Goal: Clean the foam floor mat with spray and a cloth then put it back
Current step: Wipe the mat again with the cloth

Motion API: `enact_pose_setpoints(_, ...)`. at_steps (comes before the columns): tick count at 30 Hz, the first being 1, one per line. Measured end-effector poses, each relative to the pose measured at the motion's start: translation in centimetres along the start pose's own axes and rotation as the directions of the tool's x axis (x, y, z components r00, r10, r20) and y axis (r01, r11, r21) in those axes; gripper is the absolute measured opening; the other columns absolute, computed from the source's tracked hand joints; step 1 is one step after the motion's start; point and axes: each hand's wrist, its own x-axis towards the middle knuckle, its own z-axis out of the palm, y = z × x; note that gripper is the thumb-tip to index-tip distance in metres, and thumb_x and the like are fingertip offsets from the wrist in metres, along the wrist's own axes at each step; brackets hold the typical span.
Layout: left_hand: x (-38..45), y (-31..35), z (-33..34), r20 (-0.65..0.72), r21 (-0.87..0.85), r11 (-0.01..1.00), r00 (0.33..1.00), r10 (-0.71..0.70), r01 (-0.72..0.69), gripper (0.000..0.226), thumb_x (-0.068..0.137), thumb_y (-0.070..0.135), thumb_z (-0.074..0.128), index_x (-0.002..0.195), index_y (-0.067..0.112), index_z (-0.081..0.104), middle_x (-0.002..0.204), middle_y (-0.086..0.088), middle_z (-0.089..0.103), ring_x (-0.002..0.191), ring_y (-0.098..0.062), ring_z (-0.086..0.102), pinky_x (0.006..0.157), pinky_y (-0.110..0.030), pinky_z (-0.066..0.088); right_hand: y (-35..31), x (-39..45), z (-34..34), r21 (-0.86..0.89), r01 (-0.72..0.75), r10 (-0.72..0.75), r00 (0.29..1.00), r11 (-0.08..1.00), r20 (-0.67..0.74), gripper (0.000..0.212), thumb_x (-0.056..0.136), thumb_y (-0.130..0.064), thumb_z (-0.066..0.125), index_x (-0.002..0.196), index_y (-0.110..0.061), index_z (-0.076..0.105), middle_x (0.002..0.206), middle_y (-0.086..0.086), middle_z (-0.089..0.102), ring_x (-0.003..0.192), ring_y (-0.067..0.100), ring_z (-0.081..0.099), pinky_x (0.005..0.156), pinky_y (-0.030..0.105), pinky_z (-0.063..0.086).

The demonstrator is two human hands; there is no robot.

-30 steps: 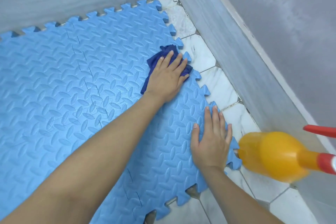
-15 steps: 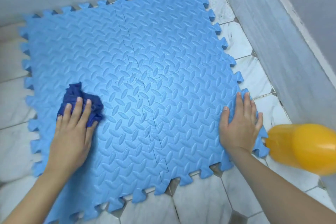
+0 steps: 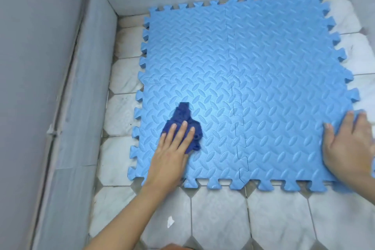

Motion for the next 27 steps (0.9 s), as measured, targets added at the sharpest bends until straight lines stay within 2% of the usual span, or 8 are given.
enact_pose_setpoints(3, -1.6, -4.7, -0.2, 0.01, -0.067, 0.973, 0.975, -0.22, 0.22, 0.057, 0.097, 0.039, 0.02, 0.152, 0.026, 0.013, 0.16, 0.004, 0.004, 0.148, -0.023, 0.0, 0.118, -0.045, 0.018, -0.1, -0.2, 0.6, 0.016, -0.019, 0.02, 0.997, 1.0, -0.07, 0.06, 0.099, -0.042, 0.034, 0.144, -0.002, 0.034, 0.154, 0.029, 0.027, 0.138, 0.049, 0.03, 0.109, 0.07, 0.017)
enact_pose_setpoints(9, -3.9, 2.9, 0.8, 0.058, -0.016, 0.987, 0.985, 0.161, -0.161, 0.053, 0.101, 0.041, 0.019, 0.151, 0.025, 0.024, 0.159, 0.0, 0.02, 0.147, -0.026, 0.012, 0.115, -0.041, 0.012, -0.1, -0.9, 0.3, 0.034, -0.026, 0.03, 0.994, 0.999, -0.105, 0.056, 0.099, -0.04, 0.032, 0.14, -0.005, 0.047, 0.15, 0.019, 0.042, 0.144, 0.039, 0.026, 0.112, 0.067, 0.013)
enact_pose_setpoints(13, -2.5, 2.3, 1.0, 0.042, 0.016, 0.98, 0.98, 0.197, -0.198, 0.061, 0.091, 0.035, 0.033, 0.15, 0.025, 0.025, 0.158, -0.001, 0.022, 0.144, -0.026, 0.019, 0.114, -0.041, 0.015, -0.2, -2.1, -0.5, 0.057, -0.028, 0.029, 1.0, 0.998, -0.012, 0.062, 0.097, -0.047, 0.029, 0.146, -0.011, 0.041, 0.156, 0.015, 0.033, 0.146, 0.038, 0.022, 0.113, 0.065, 0.013)
enact_pose_setpoints(19, -0.7, -3.9, 0.1, -0.018, -0.088, 0.95, 0.953, -0.303, 0.3, 0.053, 0.1, 0.035, 0.026, 0.151, 0.019, 0.025, 0.159, -0.005, 0.017, 0.145, -0.036, 0.015, 0.114, -0.055, 0.019, 1.9, -5.5, -1.1, 0.002, -0.049, 0.049, 0.998, 0.999, 0.039, 0.071, 0.095, -0.057, 0.024, 0.152, -0.015, 0.031, 0.161, 0.017, 0.024, 0.149, 0.036, 0.018, 0.117, 0.059, 0.016)
enact_pose_setpoints(21, 0.4, -2.0, 0.0, -0.031, -0.069, 0.981, 0.982, -0.184, 0.182, 0.055, 0.1, 0.041, 0.019, 0.15, 0.021, 0.026, 0.159, -0.005, 0.019, 0.145, -0.036, 0.013, 0.115, -0.052, 0.015, 1.9, -6.4, -1.0, 0.028, -0.088, 0.087, 0.996, 0.996, 0.032, 0.07, 0.097, -0.054, 0.023, 0.153, -0.013, 0.029, 0.161, 0.016, 0.022, 0.149, 0.036, 0.018, 0.118, 0.056, 0.015)
enact_pose_setpoints(23, 0.9, 1.6, 0.4, -0.021, -0.011, 0.994, 0.994, 0.109, -0.109, 0.055, 0.1, 0.045, 0.011, 0.15, 0.024, 0.025, 0.158, -0.004, 0.021, 0.146, -0.032, 0.013, 0.115, -0.046, 0.013, 1.8, -6.6, -0.8, 0.029, -0.095, 0.094, 0.995, 0.995, 0.024, 0.068, 0.098, -0.051, 0.023, 0.153, -0.011, 0.028, 0.162, 0.016, 0.021, 0.149, 0.035, 0.018, 0.119, 0.055, 0.014)
enact_pose_setpoints(25, 1.4, 5.9, 0.7, 0.005, 0.039, 0.898, 0.898, 0.439, -0.439, 0.052, 0.101, 0.041, 0.017, 0.149, 0.025, 0.025, 0.157, -0.004, 0.026, 0.145, -0.033, 0.02, 0.114, -0.045, 0.017, 1.9, -6.6, -0.6, 0.033, -0.076, 0.076, 0.997, 0.997, 0.014, 0.065, 0.099, -0.045, 0.024, 0.153, -0.01, 0.029, 0.162, 0.016, 0.022, 0.149, 0.035, 0.018, 0.119, 0.053, 0.013)
enact_pose_setpoints(27, 2.7, 10.6, 1.0, 0.05, 0.053, 0.709, 0.711, 0.701, -0.703, 0.054, 0.094, 0.032, 0.032, 0.148, 0.025, 0.03, 0.155, -0.003, 0.03, 0.142, -0.032, 0.028, 0.114, -0.045, 0.021, 2.7, -6.5, -0.7, 0.099, -0.062, 0.06, 0.998, 0.993, 0.026, 0.059, 0.1, -0.036, 0.027, 0.153, -0.009, 0.028, 0.163, 0.013, 0.019, 0.151, 0.031, 0.014, 0.121, 0.049, 0.007)
